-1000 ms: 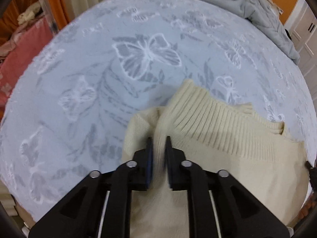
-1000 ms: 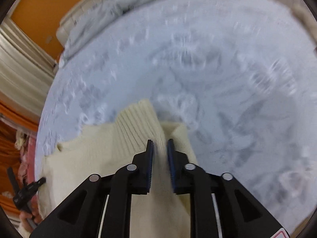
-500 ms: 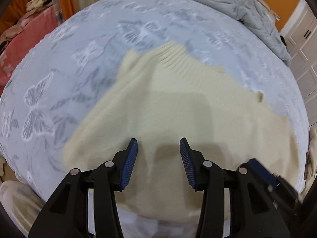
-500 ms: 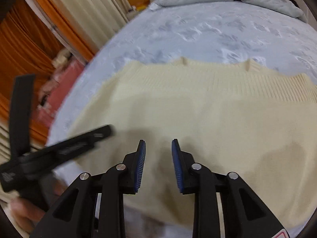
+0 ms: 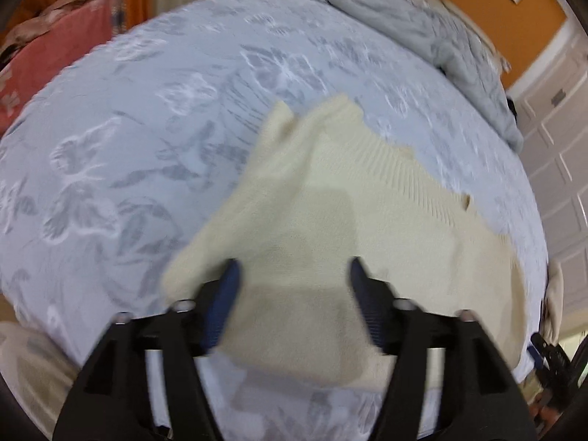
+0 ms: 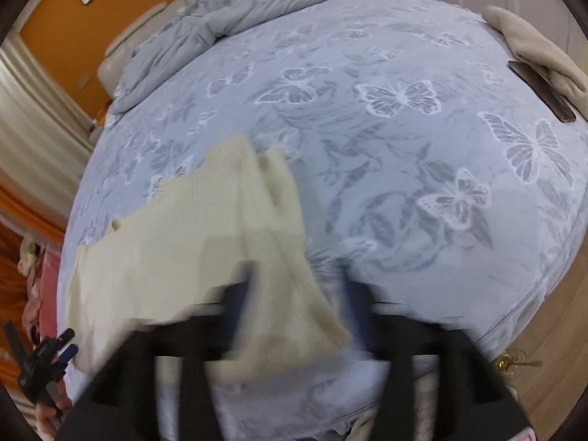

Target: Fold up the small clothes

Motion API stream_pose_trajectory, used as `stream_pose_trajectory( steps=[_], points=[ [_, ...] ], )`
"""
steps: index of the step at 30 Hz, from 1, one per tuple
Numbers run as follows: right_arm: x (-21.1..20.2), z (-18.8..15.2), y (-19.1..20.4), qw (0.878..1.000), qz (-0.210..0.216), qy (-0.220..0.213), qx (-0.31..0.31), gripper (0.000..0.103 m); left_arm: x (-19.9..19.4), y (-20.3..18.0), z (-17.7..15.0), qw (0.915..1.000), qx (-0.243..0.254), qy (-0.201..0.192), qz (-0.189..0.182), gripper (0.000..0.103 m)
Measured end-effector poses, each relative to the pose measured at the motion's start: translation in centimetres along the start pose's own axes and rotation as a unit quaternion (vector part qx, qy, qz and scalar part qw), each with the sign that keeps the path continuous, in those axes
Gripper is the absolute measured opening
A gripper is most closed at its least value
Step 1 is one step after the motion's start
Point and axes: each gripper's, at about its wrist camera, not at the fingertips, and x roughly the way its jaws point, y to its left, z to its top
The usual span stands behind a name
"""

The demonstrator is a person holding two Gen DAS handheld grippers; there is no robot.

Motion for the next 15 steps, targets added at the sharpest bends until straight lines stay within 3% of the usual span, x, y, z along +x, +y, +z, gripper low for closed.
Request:
stream_pose_trajectory(
  steps=[4,5,6,7,8,10,12,13,15],
  points=[
    [2.2,-1.4,1.0,0.998,0.003,0.055,-0.020,0.065,0.3,1.1,-0.7,0.9998,-0.005,0.017,0.012,0.064],
    [2.9,-1.7,1.7,0.998,-0.005,0.053,-0.027,0.048,0.5,1.2,-1.0,0.9997,-0.001,0.019,0.018,0.056],
    [3.2,-1.6,2.1,0.998,0.000,0.055,-0.035,0.015,0.7,1.1,-1.2,0.9991,0.011,0.022,0.034,0.050],
    [2.7,-2.0,2.3,0.998,0.010,0.060,-0.035,0.015,0.8,1.2,-1.4,0.9985,0.015,0.025,0.047,0.038],
    [1.9,-1.5,2.2,0.998,0.031,0.048,-0.018,0.013,0.8,1.4,-1.4,0.9980,0.015,0.027,0.056,0.032],
    [-0.3,-1.0,2.2,0.998,0.054,0.013,-0.006,0.013,0.4,2.3,-1.2,0.9983,-0.003,0.032,0.049,0.027],
    [-1.3,-0.5,1.8,0.999,0.042,0.004,-0.008,0.013,0.5,3.1,-0.9,0.9981,-0.016,0.043,0.042,0.025],
    [-0.3,-0.6,1.7,1.000,0.019,0.020,-0.015,0.013,0.7,3.3,-0.8,0.9980,-0.017,0.045,0.042,0.026],
    [3.7,-1.6,0.8,0.994,-0.034,0.099,-0.030,0.016,0.9,3.2,-0.9,0.9978,-0.012,0.046,0.046,0.026]
  ],
)
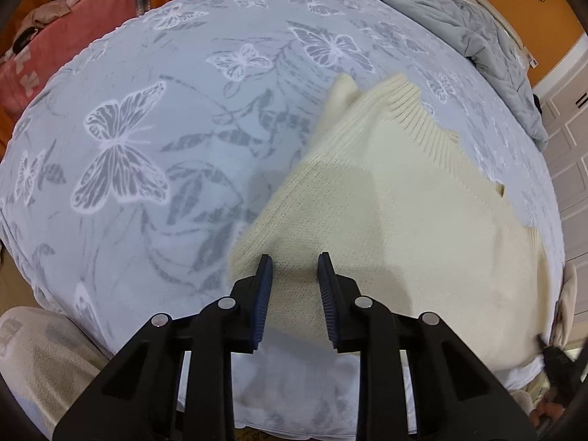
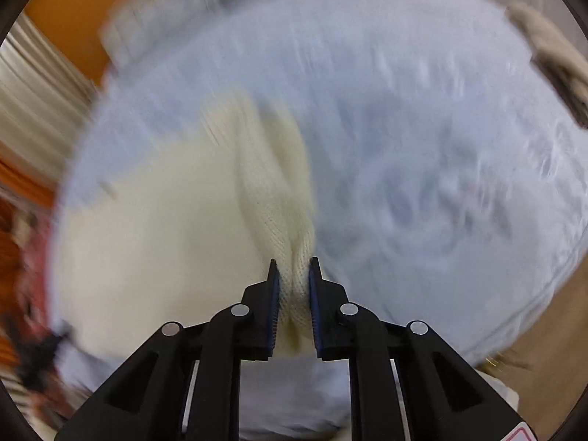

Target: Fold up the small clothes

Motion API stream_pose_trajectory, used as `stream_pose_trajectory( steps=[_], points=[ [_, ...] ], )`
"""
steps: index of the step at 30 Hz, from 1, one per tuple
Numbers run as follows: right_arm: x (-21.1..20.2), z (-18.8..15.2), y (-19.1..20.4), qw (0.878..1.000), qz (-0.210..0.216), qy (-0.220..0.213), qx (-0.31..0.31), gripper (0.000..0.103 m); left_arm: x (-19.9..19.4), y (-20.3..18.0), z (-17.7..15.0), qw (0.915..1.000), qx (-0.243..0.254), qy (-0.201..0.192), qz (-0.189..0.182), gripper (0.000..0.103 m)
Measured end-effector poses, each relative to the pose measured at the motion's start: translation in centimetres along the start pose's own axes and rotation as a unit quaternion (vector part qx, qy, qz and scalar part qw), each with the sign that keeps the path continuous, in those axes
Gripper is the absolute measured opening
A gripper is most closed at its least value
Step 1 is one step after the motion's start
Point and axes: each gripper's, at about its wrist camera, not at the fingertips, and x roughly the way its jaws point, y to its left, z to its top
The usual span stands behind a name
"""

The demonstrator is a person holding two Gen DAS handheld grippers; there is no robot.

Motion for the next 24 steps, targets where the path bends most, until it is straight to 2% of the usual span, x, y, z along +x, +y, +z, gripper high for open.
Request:
stream_pose_trajectory(
  steps=[1,3,6,8,11,13,17,19,20,21,23,24],
  points=[
    [0.0,0.0,-0.5,1.000,0.002,0.000,0.012,0.017,-0.1,-0.2,-0.1,1.0000,0.003,-0.003,0.004,0.026],
    [-1.8,0.2,0.0,0.999,0.004,-0.029,0.019,0.021,-0.5,-0.5,-0.3,0.9999,0.007,-0.007,0.011,0.026],
    [-6.1,0.1,2.7,0.995,-0.026,-0.101,0.000,0.025,-1.3,0.0,-0.6,0.9999,-0.005,-0.014,-0.005,0.030],
    [-7.7,-0.2,5.5,0.992,0.006,-0.123,-0.036,0.025,-1.4,0.2,-0.9,0.9996,-0.012,-0.019,-0.016,0.036],
    [-7.0,-0.6,11.8,0.988,0.066,-0.083,-0.115,0.017,-0.8,0.1,-1.4,0.9996,-0.002,-0.022,-0.018,0.039],
    [-5.5,-0.9,15.5,0.983,0.102,-0.054,-0.140,0.014,-0.6,0.0,-1.5,0.9995,0.003,-0.025,-0.018,0.040],
    [0.0,-0.6,22.7,0.977,0.087,-0.011,-0.193,0.013,-0.6,0.5,-1.5,0.9991,0.013,-0.027,-0.031,0.040],
    [3.4,-0.4,24.4,0.976,0.068,0.026,-0.207,0.013,-0.7,0.9,-1.7,0.9982,0.015,-0.030,-0.050,0.041],
    [4.8,-1.1,24.9,0.974,0.052,0.049,-0.215,0.010,-0.8,1.1,-1.7,0.9977,0.014,-0.032,-0.059,0.046],
    [6.6,-1.4,25.2,0.971,0.038,0.066,-0.226,0.010,-1.0,1.5,-1.7,0.9958,0.008,-0.036,-0.084,0.050],
    [6.5,-1.3,26.0,0.968,0.023,0.055,-0.244,0.010,-1.7,2.5,-1.7,0.9903,-0.022,-0.054,-0.126,0.068],
    [6.2,-1.2,26.2,0.968,0.021,0.058,-0.245,0.013,-2.4,3.3,-1.5,0.9855,-0.051,-0.078,-0.142,0.076]
  ],
)
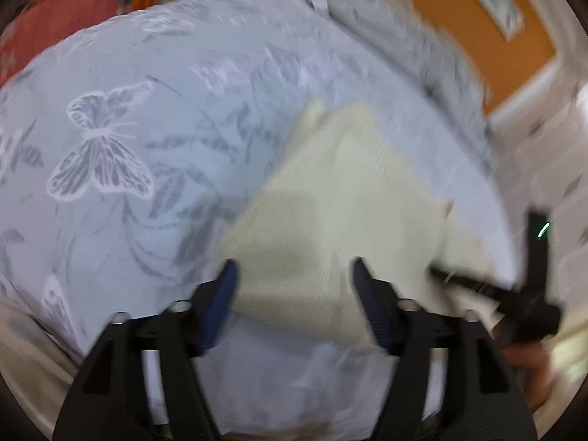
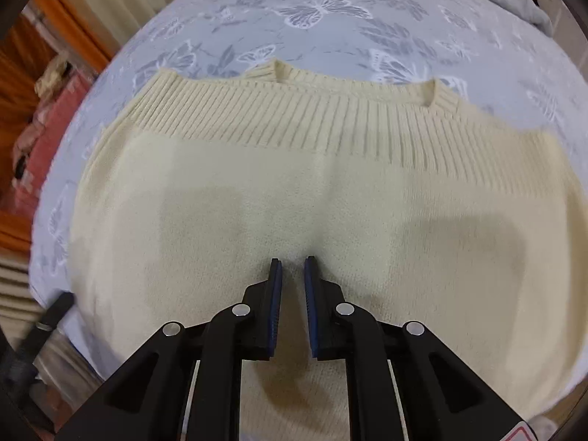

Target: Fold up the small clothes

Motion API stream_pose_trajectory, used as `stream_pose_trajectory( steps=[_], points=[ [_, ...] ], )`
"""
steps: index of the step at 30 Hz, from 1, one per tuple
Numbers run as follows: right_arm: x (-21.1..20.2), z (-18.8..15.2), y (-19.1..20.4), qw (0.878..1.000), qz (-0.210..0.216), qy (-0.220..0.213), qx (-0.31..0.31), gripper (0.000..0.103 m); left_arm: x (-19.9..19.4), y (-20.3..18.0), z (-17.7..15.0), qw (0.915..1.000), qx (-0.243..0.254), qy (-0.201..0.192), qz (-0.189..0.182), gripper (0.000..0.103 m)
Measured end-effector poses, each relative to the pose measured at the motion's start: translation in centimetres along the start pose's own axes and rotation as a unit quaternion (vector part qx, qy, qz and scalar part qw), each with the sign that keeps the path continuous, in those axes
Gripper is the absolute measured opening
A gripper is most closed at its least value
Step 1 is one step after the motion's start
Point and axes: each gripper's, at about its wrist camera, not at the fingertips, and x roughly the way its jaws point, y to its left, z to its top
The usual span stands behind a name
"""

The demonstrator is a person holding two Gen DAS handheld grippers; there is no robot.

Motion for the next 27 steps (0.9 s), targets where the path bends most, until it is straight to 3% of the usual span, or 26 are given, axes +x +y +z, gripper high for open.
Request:
stream_pose_trajectory(
  steps=[1,2,4,7,9,10,11,12,14,15,19,23,27],
  points=[
    [-0.6,0.1,-0.1,1.000,0.011,-0.003,0.006,0.013,-0.5,0.6,0.3,0.9995,-0.021,-0.022,-0.007,0.088],
    [-1.6,0.2,-0.2,0.999,0.031,-0.013,0.017,0.013,-0.7,1.1,0.6,0.9987,-0.038,-0.031,-0.010,0.090],
    [-2.3,0.3,-0.6,0.999,0.028,-0.023,0.029,0.013,0.8,2.4,1.2,0.9969,-0.077,-0.002,-0.014,0.090],
    [0.0,-0.2,-1.3,0.999,0.018,0.010,0.041,0.007,3.7,3.4,0.9,0.9909,-0.119,0.062,-0.011,0.089],
    [0.1,-0.3,-1.5,0.999,0.027,-0.001,0.046,0.008,4.2,2.6,0.8,0.9933,-0.098,0.061,0.008,0.087],
    [0.1,-0.2,-1.5,0.998,0.028,-0.002,0.048,0.008,4.4,2.0,0.9,0.9940,-0.084,0.067,0.022,0.077],
    [0.2,-0.2,-1.4,0.998,0.030,-0.002,0.050,0.010,4.6,1.7,1.0,0.9940,-0.077,0.074,0.021,0.047],
    [0.2,-0.2,-1.5,0.998,0.035,-0.003,0.051,0.011,5.0,1.3,1.1,0.9926,-0.079,0.092,0.006,0.040],
    [0.0,-0.4,-2.0,0.997,0.050,-0.006,0.056,0.011,4.3,0.5,1.4,0.9926,-0.086,0.084,0.010,0.023],
    [-0.4,-0.9,-2.2,0.996,0.061,-0.009,0.064,0.011,3.4,-0.5,1.8,0.9939,-0.081,0.074,0.010,0.022],
    [-2.5,-2.1,-3.9,0.989,0.098,-0.041,0.098,0.019,-1.4,-8.0,3.3,0.9991,0.014,0.025,-0.032,0.012],
    [-7.3,-5.4,-7.4,0.978,0.127,-0.102,0.130,0.030,-3.5,-18.2,2.0,0.9891,0.128,0.010,-0.073,0.011],
    [-10.6,-9.7,-12.9,0.967,0.121,-0.130,0.184,0.036,-0.3,-24.2,-1.8,0.9781,0.189,0.041,-0.077,0.011]
  ],
)
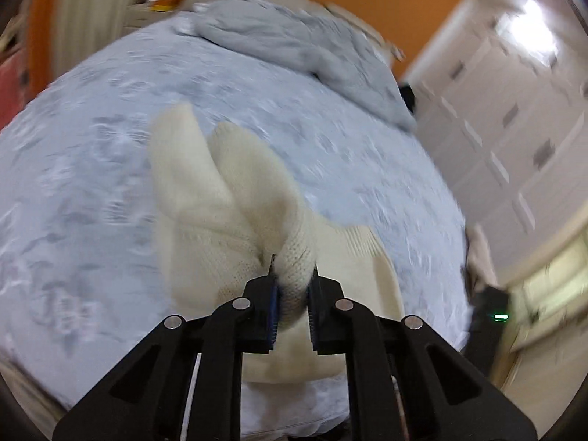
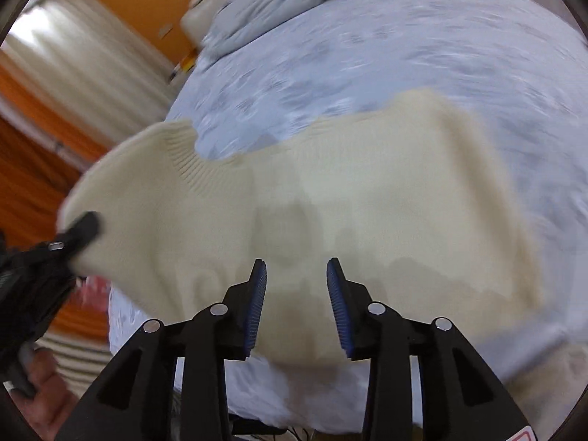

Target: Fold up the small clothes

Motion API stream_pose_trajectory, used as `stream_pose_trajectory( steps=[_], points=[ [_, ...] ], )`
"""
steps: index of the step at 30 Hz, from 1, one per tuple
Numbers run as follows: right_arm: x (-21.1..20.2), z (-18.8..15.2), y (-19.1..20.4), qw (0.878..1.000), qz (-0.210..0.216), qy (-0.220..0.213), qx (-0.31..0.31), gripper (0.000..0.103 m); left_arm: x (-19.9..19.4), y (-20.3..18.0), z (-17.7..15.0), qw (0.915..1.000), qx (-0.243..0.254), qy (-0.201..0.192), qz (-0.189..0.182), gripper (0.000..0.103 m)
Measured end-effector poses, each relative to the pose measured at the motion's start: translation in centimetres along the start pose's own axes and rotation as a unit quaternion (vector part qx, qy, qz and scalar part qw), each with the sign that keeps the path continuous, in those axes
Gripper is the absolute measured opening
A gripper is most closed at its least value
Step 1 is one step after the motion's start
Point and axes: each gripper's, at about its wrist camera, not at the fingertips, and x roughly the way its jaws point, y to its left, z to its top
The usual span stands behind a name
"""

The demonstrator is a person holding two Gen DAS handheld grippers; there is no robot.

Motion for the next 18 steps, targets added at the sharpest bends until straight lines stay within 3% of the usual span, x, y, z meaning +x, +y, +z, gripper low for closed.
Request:
stream_pose_trajectory(
  steps=[4,8,11,14,18],
  points=[
    [-3.0,-1.6,-4.9,0.999,-0.011,-0.009,0.042,0.036,5.9,-2.4,-2.9,0.9977,0.014,0.061,0.026,0.011],
    [-4.2,-2.8,-6.8,0.999,-0.022,-0.008,0.037,0.037,5.4,-1.4,-4.8,0.9963,0.013,0.062,0.057,0.011],
    [-3.9,-2.9,-6.5,1.000,-0.022,-0.006,0.014,0.042,1.9,2.2,-3.8,0.9961,-0.028,0.024,0.079,0.011],
    [-3.6,-3.4,-5.9,1.000,-0.003,0.003,-0.005,0.042,-1.9,6.5,-2.9,0.9901,-0.072,-0.016,0.119,0.011],
    [-1.8,-3.5,-3.6,0.999,-0.009,0.014,-0.045,0.042,-3.2,15.0,-4.3,0.9713,-0.159,0.001,0.177,0.012]
  ],
)
